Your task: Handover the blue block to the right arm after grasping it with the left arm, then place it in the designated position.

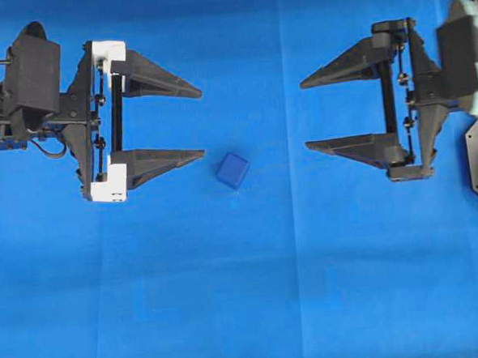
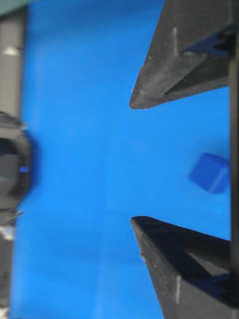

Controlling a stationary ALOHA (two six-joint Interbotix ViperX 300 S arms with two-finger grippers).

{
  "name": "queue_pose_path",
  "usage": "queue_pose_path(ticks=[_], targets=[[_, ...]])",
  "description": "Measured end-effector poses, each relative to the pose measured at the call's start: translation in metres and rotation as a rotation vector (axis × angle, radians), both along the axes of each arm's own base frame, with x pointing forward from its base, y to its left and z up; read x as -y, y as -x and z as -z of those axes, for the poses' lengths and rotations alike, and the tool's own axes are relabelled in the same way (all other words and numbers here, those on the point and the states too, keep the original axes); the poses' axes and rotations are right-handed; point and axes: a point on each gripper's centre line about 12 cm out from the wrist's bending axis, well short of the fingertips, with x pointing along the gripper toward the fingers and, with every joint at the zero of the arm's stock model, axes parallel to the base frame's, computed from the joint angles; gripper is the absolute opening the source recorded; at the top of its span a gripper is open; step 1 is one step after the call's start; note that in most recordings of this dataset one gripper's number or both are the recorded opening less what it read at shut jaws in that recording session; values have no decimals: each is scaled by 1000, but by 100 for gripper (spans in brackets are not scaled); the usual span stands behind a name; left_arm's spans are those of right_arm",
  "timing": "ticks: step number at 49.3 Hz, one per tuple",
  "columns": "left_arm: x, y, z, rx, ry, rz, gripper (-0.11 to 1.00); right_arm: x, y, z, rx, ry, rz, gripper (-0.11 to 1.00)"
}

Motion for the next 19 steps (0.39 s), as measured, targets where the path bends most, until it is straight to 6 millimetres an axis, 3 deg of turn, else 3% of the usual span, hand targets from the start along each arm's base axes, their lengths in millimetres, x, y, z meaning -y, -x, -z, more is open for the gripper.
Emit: queue_pose_path(ticks=[19], targets=[[0, 1, -3, 8, 0, 0, 93, 3, 6, 11, 96, 8, -12, 79]])
